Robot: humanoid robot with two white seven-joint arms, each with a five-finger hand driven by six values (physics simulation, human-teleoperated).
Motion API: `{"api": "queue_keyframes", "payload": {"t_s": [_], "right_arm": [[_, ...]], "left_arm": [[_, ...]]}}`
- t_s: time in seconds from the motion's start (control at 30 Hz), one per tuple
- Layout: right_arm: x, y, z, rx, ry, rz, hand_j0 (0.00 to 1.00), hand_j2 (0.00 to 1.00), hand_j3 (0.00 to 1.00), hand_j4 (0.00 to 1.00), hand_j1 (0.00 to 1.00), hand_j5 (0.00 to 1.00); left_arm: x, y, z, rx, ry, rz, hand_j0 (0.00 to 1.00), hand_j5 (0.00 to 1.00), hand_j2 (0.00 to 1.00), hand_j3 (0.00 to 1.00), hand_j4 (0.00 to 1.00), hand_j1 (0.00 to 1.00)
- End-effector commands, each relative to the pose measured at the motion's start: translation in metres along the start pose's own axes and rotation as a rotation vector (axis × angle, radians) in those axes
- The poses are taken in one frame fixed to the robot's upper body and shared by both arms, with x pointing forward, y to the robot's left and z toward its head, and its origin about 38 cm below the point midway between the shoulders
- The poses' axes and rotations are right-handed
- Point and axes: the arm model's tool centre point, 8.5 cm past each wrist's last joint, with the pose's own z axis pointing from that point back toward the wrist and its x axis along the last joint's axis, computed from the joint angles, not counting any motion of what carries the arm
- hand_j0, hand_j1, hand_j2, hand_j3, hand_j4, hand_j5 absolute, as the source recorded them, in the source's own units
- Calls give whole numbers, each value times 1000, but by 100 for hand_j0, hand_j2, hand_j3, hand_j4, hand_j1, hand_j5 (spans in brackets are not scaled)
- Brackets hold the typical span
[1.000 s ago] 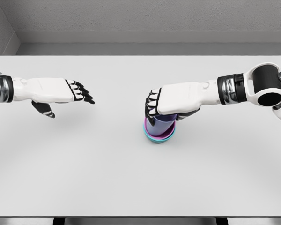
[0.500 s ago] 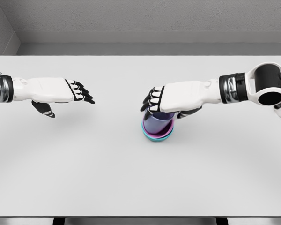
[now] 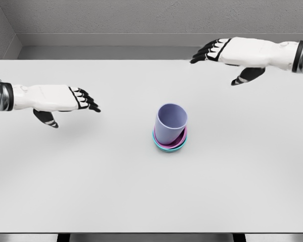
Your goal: Stacking bowl and cup with both arms
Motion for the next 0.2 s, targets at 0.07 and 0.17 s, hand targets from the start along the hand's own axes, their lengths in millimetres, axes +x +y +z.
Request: {"api": "queue_keyframes", "payload": {"t_s": [0.07,0.17], "right_arm": [[-62,35,41,18,196,-163,100,100,100,100,100,100],[-62,36,40,21,194,-163,100,100,100,100,100,100]], "left_arm": [[-8,-4,1,-1,18,27,100,100,100,100,100,100],[-8,-4,1,0,19,26,100,100,100,100,100,100]]}}
